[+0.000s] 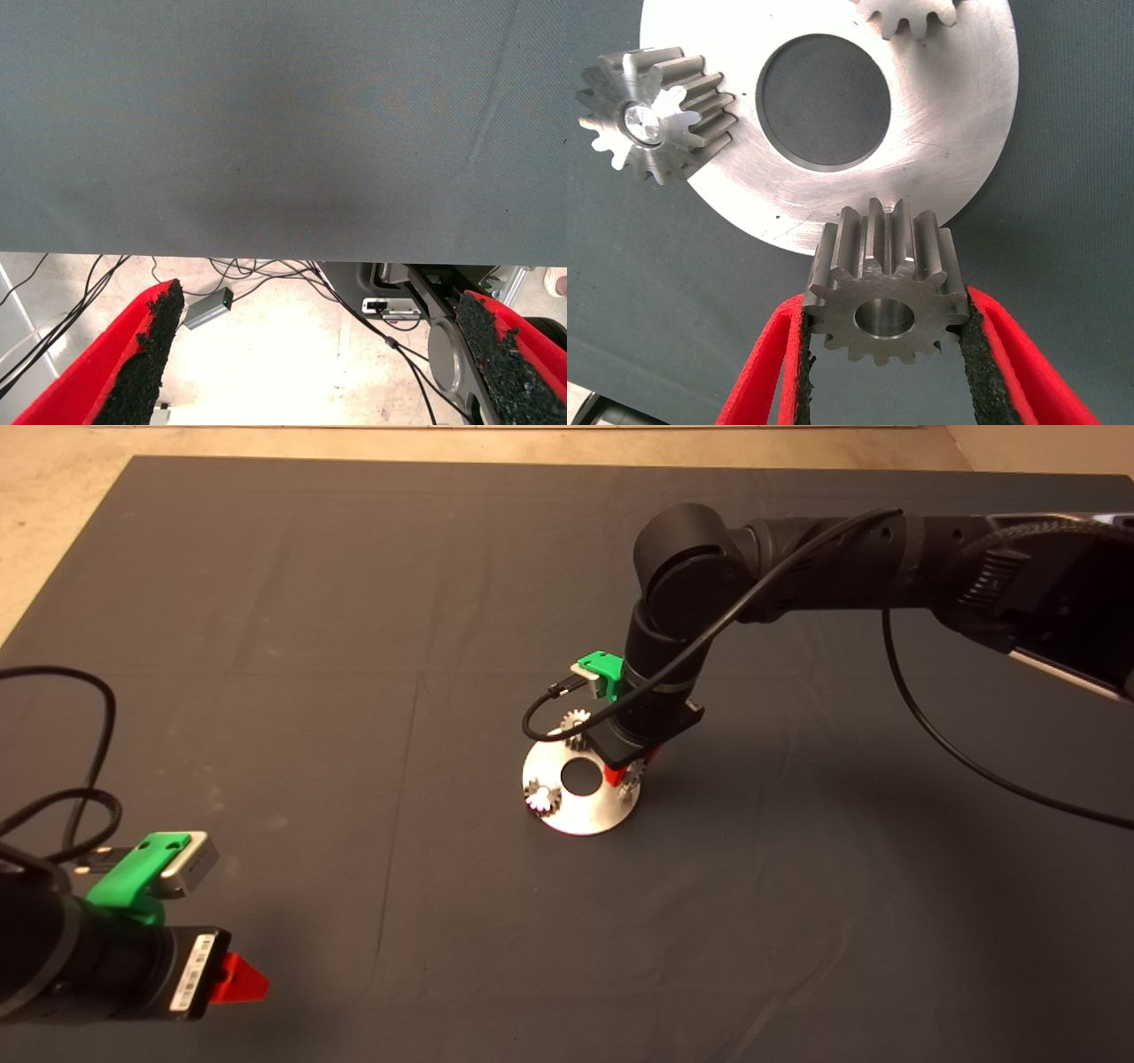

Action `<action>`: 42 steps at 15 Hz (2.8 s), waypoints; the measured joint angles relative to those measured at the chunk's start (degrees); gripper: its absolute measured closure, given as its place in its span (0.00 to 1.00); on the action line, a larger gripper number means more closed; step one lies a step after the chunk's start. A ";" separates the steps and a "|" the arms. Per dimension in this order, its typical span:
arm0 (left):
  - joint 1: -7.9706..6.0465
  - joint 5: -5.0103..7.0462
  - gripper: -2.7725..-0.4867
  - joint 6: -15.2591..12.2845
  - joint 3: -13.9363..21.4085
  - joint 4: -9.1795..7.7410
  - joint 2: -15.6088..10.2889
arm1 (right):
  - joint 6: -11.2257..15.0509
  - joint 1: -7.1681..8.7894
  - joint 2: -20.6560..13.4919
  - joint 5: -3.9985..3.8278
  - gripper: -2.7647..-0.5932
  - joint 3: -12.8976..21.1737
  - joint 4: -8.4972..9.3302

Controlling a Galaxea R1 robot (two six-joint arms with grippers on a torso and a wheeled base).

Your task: Install three planetary gears onto the carrier pins

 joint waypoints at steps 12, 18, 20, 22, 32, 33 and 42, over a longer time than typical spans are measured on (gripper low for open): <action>0.00 -0.01 0.25 0.01 0.00 0.00 -0.94 | 0.02 -0.06 -1.65 -0.17 0.84 1.49 0.00; 0.00 0.00 0.25 0.33 0.00 0.00 -1.88 | 0.02 -0.88 -1.66 -0.09 0.84 1.51 -0.09; 0.00 0.00 0.25 0.33 0.00 0.00 -1.88 | 0.02 -1.01 -1.66 -0.09 0.84 1.51 -0.09; 0.00 0.00 0.25 0.34 0.00 0.00 -1.98 | 0.00 -1.01 -1.77 -0.04 0.84 1.51 -0.11; -0.13 0.00 0.25 1.61 1.51 -0.52 -5.40 | 0.02 -2.28 -1.71 0.00 0.84 1.52 -0.17; -0.15 -0.01 0.25 1.68 1.51 -0.52 -5.40 | 0.02 -2.28 -1.73 -0.01 0.84 1.52 -0.19; -0.15 0.00 0.25 1.83 1.54 -0.85 -5.58 | 0.00 -2.28 -1.73 -0.04 0.84 1.52 -1.02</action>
